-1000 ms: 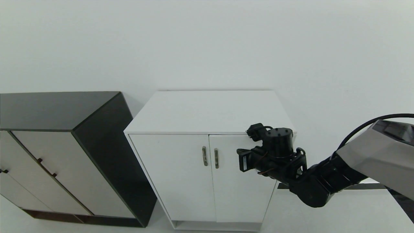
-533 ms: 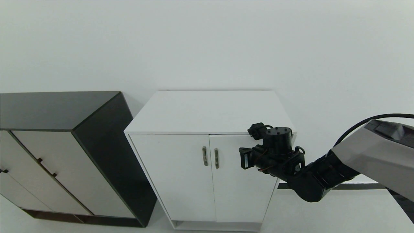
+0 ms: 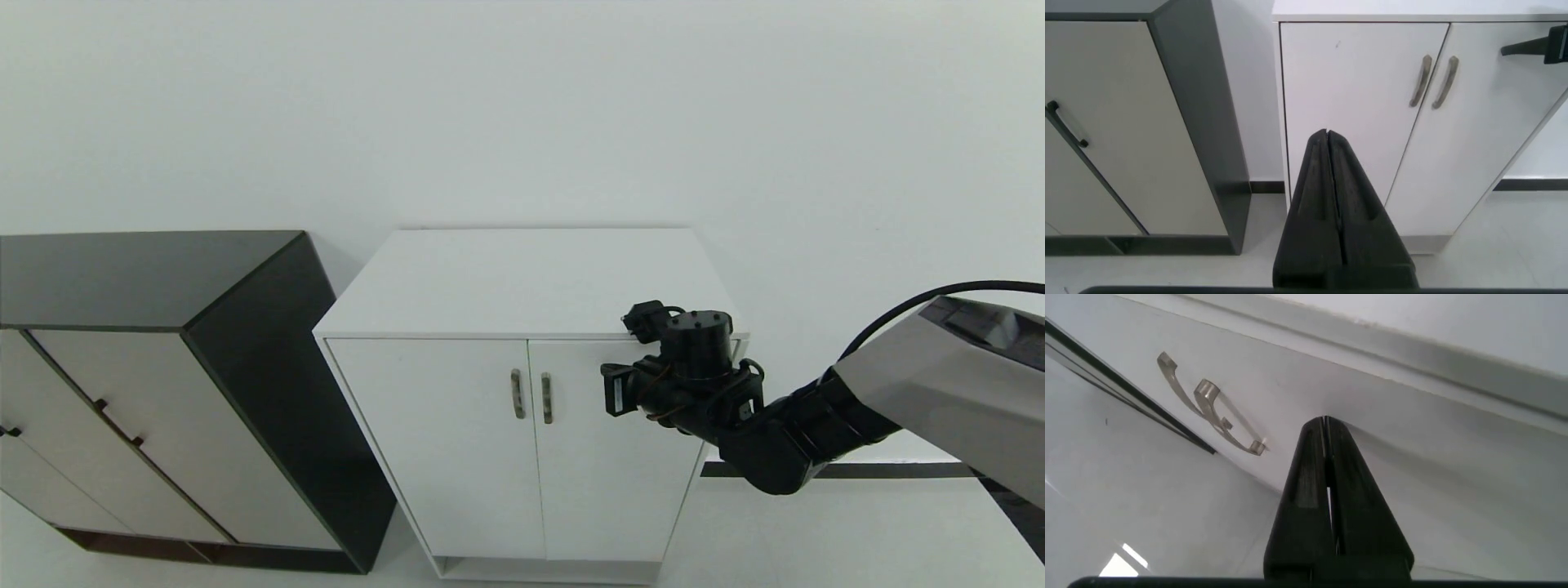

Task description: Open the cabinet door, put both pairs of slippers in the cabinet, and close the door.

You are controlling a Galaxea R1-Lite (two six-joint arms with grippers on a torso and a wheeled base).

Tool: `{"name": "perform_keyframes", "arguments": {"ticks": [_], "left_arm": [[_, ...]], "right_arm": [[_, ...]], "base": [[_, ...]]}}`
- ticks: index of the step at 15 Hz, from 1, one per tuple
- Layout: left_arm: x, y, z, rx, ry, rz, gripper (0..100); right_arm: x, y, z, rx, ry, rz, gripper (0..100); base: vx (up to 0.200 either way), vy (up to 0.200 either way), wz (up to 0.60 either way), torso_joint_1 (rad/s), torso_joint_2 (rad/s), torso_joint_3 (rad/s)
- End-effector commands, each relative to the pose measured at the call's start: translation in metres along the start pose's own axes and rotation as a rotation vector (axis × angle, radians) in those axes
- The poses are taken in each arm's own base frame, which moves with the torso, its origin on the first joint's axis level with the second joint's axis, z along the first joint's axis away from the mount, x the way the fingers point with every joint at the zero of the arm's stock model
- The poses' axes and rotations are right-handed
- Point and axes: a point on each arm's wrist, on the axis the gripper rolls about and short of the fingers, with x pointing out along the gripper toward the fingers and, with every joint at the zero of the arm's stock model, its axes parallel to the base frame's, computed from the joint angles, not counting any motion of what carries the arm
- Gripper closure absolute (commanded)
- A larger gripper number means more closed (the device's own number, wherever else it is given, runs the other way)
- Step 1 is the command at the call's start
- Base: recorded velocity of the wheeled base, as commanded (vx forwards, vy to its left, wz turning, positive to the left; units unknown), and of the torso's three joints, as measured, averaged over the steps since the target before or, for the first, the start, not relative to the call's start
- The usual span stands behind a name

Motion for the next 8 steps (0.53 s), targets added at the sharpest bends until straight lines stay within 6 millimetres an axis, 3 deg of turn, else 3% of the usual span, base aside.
{"name": "perform_keyframes", "arguments": {"ticks": [1,8], "left_arm": [[0.0000,0.0000,-0.0002,0.000,0.001,0.001,100],[0.0000,0.0000,0.0002,0.000,0.001,0.001,100]], "right_arm": [[0.0026,0.0001,0.0000,0.000,-0.004,-0.001,100],[0.0072,-0.0014,-0.0025,0.001,-0.002,-0.004,100]], "base": [[0.000,0.000,0.00,0.000,0.00,0.000],[0.000,0.000,0.00,0.000,0.00,0.000]]}}
